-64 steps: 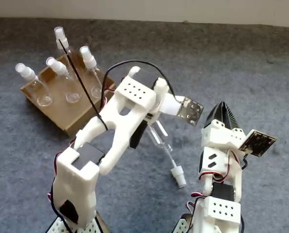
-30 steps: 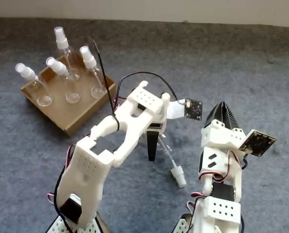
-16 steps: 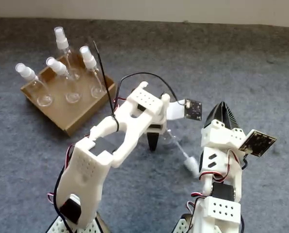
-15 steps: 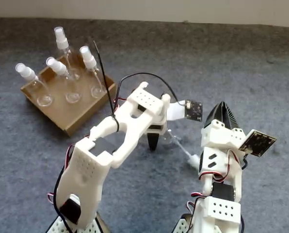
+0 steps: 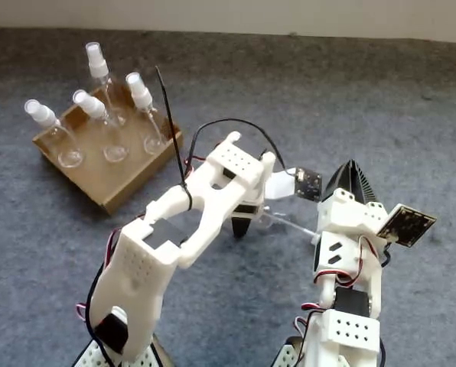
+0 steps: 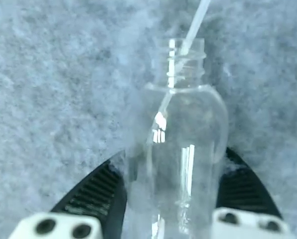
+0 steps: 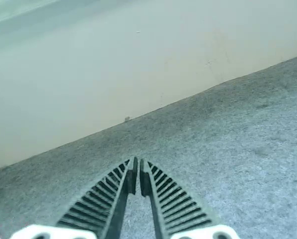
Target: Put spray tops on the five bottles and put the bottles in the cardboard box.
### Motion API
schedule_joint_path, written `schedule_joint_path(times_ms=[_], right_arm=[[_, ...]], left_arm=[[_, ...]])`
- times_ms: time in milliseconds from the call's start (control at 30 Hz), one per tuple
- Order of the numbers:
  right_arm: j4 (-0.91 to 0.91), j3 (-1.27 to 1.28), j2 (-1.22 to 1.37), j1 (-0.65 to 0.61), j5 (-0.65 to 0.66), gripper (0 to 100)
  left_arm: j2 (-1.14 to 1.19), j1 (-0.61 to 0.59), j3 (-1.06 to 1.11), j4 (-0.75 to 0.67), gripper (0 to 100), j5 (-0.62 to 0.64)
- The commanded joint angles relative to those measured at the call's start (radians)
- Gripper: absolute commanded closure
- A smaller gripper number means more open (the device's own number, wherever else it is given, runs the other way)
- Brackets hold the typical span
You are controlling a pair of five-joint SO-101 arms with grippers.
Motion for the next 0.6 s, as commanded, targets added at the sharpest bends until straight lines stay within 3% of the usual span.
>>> schedule_joint_path(times_ms=[0, 300, 567], right_arm=[[-0.005, 0.142, -0.016, -0.007, 0.014, 98.7], [-0.005, 0.142, -0.016, -0.007, 0.014, 98.7], [-0.005, 0.142, -0.016, -0.007, 0.014, 98.7]], left_arm=[[-0.004, -0.073, 0.010, 0.034, 88, 0.121], [-0.004, -0.147, 0.076, 0.038, 88, 0.196], [-0.012, -0.139, 0.084, 0.035, 88, 0.161]])
